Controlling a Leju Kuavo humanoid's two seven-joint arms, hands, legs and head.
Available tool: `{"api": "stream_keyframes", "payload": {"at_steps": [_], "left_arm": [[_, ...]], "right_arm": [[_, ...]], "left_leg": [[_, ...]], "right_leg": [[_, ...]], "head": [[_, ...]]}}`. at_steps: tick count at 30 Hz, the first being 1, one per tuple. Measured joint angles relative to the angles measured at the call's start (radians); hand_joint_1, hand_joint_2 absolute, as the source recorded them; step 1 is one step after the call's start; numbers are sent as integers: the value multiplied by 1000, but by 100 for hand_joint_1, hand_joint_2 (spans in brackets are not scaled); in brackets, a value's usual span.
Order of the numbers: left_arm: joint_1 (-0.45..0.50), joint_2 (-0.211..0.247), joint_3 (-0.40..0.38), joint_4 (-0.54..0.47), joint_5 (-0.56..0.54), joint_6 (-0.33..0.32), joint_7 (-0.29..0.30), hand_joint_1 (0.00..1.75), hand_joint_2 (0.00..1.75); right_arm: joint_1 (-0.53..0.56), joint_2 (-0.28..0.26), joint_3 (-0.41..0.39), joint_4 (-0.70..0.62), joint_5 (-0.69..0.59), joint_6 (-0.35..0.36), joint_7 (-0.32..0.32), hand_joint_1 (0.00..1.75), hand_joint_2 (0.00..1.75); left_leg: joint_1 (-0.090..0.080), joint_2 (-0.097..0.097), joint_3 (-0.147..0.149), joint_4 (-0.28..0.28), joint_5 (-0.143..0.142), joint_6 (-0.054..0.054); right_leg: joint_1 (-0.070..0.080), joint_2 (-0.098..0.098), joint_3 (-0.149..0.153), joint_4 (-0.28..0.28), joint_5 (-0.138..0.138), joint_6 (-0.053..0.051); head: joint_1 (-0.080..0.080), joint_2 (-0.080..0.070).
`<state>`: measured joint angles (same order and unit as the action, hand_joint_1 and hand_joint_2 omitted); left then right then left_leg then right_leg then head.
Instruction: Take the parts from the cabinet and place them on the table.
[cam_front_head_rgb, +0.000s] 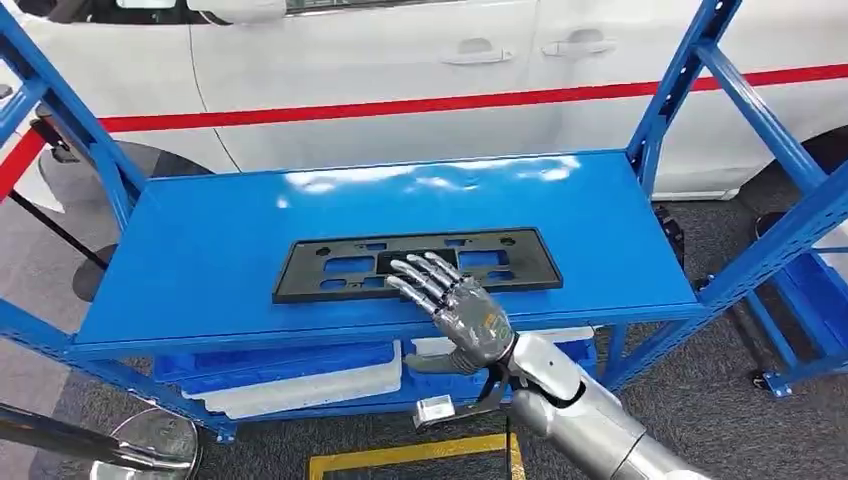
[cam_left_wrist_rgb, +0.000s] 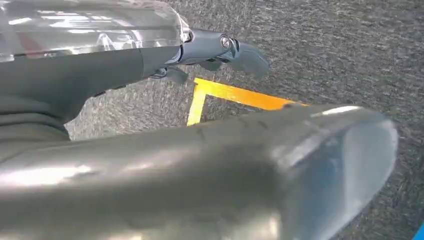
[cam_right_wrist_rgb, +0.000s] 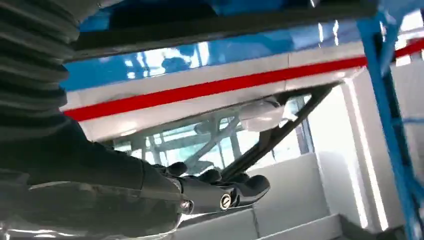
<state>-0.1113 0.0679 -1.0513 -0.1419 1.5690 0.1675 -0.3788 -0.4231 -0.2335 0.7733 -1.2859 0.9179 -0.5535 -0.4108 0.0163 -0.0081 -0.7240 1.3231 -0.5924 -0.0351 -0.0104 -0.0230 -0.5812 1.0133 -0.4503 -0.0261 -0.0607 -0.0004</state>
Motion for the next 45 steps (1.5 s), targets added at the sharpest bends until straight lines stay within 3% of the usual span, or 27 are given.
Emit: {"api": "stream_keyframes", "payload": {"at_steps": [1,2,4,5,6,9,10,11,14,15,16,18,19,20,21,24,29,30,31,32,33,35,40,41,42,43,45], "left_arm": [[2,-1,0,0,0,2,0,0,0],[2,-1,0,0,0,3,0,0,0],[1,-1,0,0,0,7,0,0,0],[0,0,0,0,0,9,0,0,0],[-1,0,0,1,0,10,0,0,0],[2,-1,0,1,0,13,0,0,0],[1,-3,0,1,0,13,-1,0,0],[0,-5,0,1,0,13,-3,0,0],[-4,-5,0,1,0,12,-8,0,0],[-3,-5,0,1,-1,11,-8,0,0],[-2,-5,0,1,-1,10,-8,0,0],[-2,-5,-1,1,-4,10,-8,0,0],[-3,-6,-2,1,-7,10,-8,0,0],[-3,-6,-5,1,-7,10,-9,0,0],[-4,-6,-7,1,-7,10,-9,0,0],[-1,-5,-15,1,-7,10,-8,0,0],[0,-5,-15,1,-7,10,-8,0,0],[0,-6,-19,1,-7,11,-8,0,0],[0,-6,-22,1,-6,11,-8,0,0],[-10,-5,-24,1,-2,11,-8,0,0],[-8,-5,-25,1,0,11,-8,0,0],[-5,-6,-25,1,0,11,-8,0,0],[-5,-6,-25,1,0,11,-9,0,0],[-5,-6,-25,1,0,11,-10,0,0],[-8,-3,-25,1,0,11,-14,0,0],[-3,-4,-23,2,0,16,-16,0,0],[-6,-5,-20,1,0,16,-20,0,0]], "right_arm": [[-4,-9,13,10,23,-5,11,0,175],[-12,-18,27,20,42,-8,20,0,175],[-32,-31,54,37,71,-11,36,0,175],[-41,-36,66,45,79,-11,44,0,175],[-50,-39,78,56,85,-11,51,0,175],[-76,-40,106,91,89,-12,69,0,175],[-87,-40,113,104,89,-14,75,0,175],[-96,-40,116,122,88,-19,83,0,175],[-126,-35,131,176,82,-41,93,0,175],[-130,-35,135,193,80,-46,96,0,175],[-135,-35,137,206,79,-48,101,0,175],[-153,-35,138,228,69,-50,108,0,175],[-166,-35,138,235,65,-52,109,0,175],[-181,-35,138,243,61,-54,110,0,175],[-196,-34,139,250,56,-55,110,0,175],[-211,-34,139,262,52,-59,112,0,175],[-212,-34,139,262,52,-59,112,0,175],[-215,-34,139,268,54,-62,114,0,175],[-220,-35,138,272,56,-64,117,0,175],[-239,-49,142,296,105,-80,139,0,175],[-240,-50,146,311,137,-88,155,0,175],[-241,-50,156,330,182,-95,179,0,175],[-242,-50,157,332,188,-96,182,0,175],[-244,-50,162,344,222,-100,198,0,175],[-265,-50,182,382,329,-101,255,0,175],[-285,-50,214,430,433,-75,308,0,175],[-303,-42,235,452,455,-21,334,0,175]], "left_leg": [[0,0,-5,1,15,1],[0,0,14,-46,51,4],[-4,0,99,-229,147,16],[-8,-2,128,-296,161,26],[-13,-2,130,-309,157,29],[-18,-6,126,-310,160,42],[-4,-7,137,-324,170,52],[-6,-14,139,-328,174,55],[-5,-19,137,-328,177,60],[-5,-25,136,-327,176,60],[-5,-30,137,-327,176,60],[-4,-38,138,-323,174,57],[-4,-42,138,-318,172,53],[-4,-45,137,-313,168,47],[-12,-46,129,-307,164,39],[-8,-49,118,-313,172,21],[-8,-49,118,-314,172,21],[-8,-50,119,-313,171,15],[-3,-45,122,-300,160,11],[-6,-13,-8,-32,23,-3],[-6,-13,-25,-2,23,-3],[-7,-13,-13,-35,54,1],[-7,-13,-9,-45,60,1],[-9,-13,26,-119,101,7],[-21,-33,110,-302,167,29],[-26,-29,110,-314,176,50],[-10,-34,125,-329,189,62]], "right_leg": [[2,-2,1,0,-1,-1],[3,-4,3,0,-2,0],[6,-6,9,1,-6,3],[4,-8,10,1,-7,5],[11,-5,8,6,-10,11],[6,-11,10,0,-8,27],[10,-11,7,3,-13,34],[5,-2,2,23,-29,36],[-6,10,-91,238,-137,43],[-10,10,-122,304,-152,46],[-14,10,-131,316,-142,48],[-21,10,-87,215,-66,50],[-23,8,-47,127,-19,48],[-24,1,-12,42,9,46],[-14,-8,1,27,-8,44],[-8,-7,-3,20,-14,35],[-8,-7,-3,20,-13,34],[-13,-8,0,15,-9,26],[-17,-16,2,6,-6,18],[-5,-35,2,7,-8,5],[-2,-39,3,7,-8,5],[0,-42,3,8,-8,4],[1,-43,3,8,-9,4],[3,-45,3,8,-9,4],[9,-48,4,13,-11,9],[8,-49,9,6,-12,31],[3,-18,-4,43,-44,38]], "head": [[0,0],[0,0],[0,0],[0,0],[0,0],[0,0],[0,0],[0,0],[0,0],[0,0],[0,0],[0,0],[0,0],[0,0],[0,0],[0,0],[0,0],[0,0],[0,0],[0,0],[0,0],[0,0],[0,0],[0,0],[0,0],[0,0],[0,0]]}}
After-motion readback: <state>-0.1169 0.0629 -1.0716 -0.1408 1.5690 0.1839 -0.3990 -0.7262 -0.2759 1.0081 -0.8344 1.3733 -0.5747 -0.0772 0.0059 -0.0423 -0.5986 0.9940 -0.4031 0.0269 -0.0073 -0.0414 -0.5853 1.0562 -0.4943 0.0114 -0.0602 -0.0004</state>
